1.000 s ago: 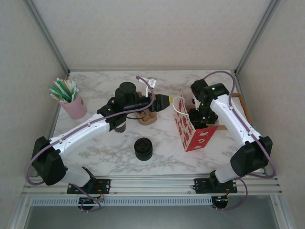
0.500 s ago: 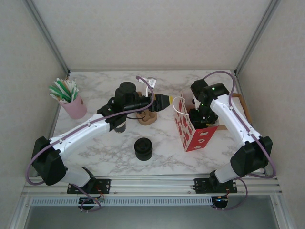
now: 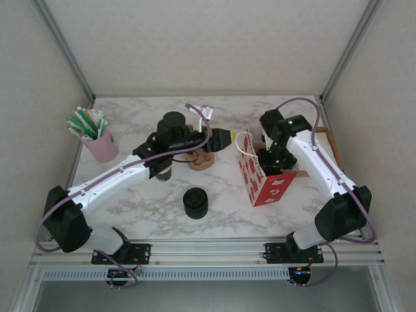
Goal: Pack the takeout coffee
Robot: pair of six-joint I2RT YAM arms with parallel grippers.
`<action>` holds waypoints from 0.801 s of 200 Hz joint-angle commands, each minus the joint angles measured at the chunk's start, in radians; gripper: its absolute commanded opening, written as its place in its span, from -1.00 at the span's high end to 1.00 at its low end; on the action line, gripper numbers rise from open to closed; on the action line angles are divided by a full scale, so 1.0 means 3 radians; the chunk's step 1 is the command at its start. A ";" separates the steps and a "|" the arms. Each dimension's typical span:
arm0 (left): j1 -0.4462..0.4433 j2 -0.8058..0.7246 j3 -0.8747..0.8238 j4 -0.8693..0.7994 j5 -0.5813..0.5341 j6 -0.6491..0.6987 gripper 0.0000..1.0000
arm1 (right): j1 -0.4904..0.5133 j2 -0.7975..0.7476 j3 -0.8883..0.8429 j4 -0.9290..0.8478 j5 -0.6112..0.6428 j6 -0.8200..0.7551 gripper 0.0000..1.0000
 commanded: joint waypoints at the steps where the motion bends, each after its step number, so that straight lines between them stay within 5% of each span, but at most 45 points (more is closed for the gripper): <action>1: -0.0012 0.0019 0.0108 0.0026 -0.0019 0.0053 -0.51 | -0.0024 -0.0062 -0.0071 0.0053 -0.0051 -0.0027 -0.27; 160: -0.0018 0.0012 0.0102 0.0030 -0.0029 0.0044 -0.51 | -0.0034 -0.0071 -0.0045 0.0030 -0.0042 -0.0024 -0.27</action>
